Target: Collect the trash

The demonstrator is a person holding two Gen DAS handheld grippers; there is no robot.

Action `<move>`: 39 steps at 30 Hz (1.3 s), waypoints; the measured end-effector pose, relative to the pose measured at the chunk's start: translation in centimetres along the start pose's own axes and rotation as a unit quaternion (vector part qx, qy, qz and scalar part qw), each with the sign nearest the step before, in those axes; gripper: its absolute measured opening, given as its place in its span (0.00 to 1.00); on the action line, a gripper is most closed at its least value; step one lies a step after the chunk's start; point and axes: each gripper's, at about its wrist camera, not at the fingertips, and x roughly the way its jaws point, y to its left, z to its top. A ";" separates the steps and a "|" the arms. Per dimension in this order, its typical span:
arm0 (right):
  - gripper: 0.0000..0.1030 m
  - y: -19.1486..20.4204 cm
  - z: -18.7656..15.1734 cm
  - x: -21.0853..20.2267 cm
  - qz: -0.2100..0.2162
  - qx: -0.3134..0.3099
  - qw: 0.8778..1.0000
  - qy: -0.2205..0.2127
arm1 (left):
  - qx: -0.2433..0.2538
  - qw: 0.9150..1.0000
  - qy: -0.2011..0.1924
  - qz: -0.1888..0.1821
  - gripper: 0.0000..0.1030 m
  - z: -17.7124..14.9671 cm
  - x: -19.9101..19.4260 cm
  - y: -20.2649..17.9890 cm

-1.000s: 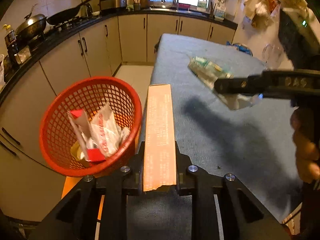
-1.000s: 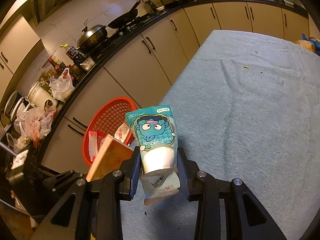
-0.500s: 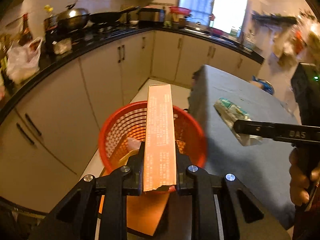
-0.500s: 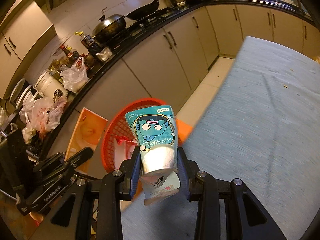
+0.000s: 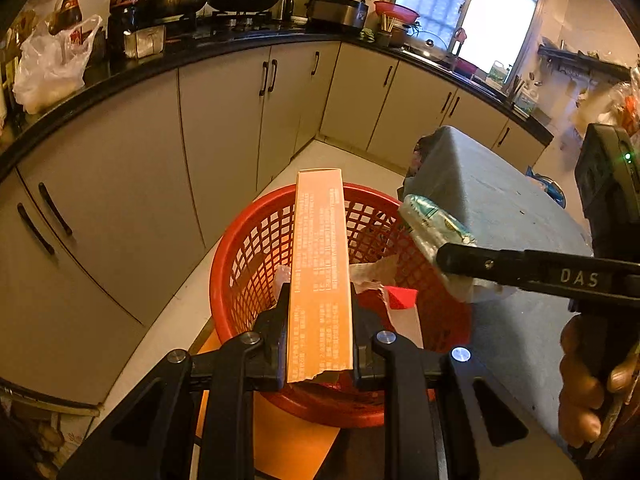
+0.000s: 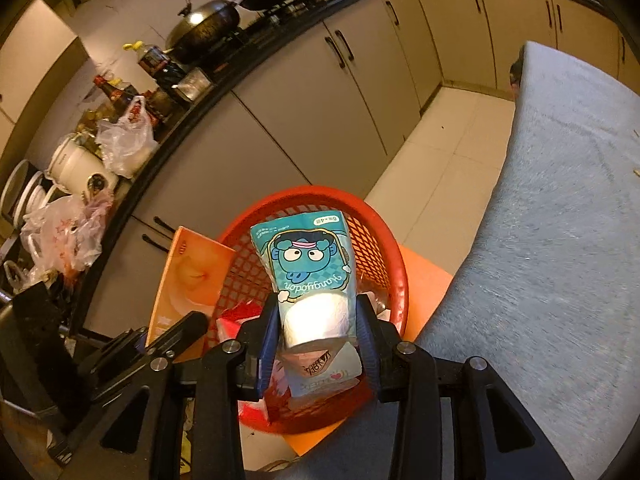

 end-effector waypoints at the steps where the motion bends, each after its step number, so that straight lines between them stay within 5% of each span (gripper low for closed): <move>1: 0.40 -0.1 0.1 0.4 -0.001 0.002 1.000 0.002 | -0.001 1.000 0.002 -0.001 0.21 0.0 0.3 0.1; 9: 0.51 -0.3 0.0 1.6 -0.008 0.006 1.000 0.008 | -0.002 1.000 0.013 -0.003 0.21 -0.5 1.7 -0.2; 18: 0.53 0.1 0.0 0.9 -0.005 0.002 1.000 0.000 | -0.004 1.000 0.010 0.000 0.23 -0.3 1.5 -0.1; 22: 0.54 0.3 -0.2 0.2 -0.006 -0.003 1.000 -0.006 | -0.006 1.000 -0.003 0.001 0.38 -0.3 0.7 -0.1; 28: 0.55 0.5 -0.5 -2.1 0.007 -0.001 1.000 -0.023 | -0.010 0.999 -0.036 0.007 0.42 -0.5 -2.4 -0.5; 31: 0.55 1.1 -1.3 -4.6 0.008 -0.015 0.999 -0.046 | -0.012 0.998 -0.066 0.019 0.54 -1.2 -4.9 -0.7; 35: 0.56 1.9 -3.7 -8.8 -0.006 -0.039 0.996 -0.083 | -0.012 0.992 -0.113 0.048 0.62 -3.2 -9.0 -1.7; 39: 0.68 3.0 -7.5 -13.2 -0.050 -0.080 0.986 -0.136 | -0.003 0.983 -0.165 0.086 0.79 -6.1 -12.7 -3.6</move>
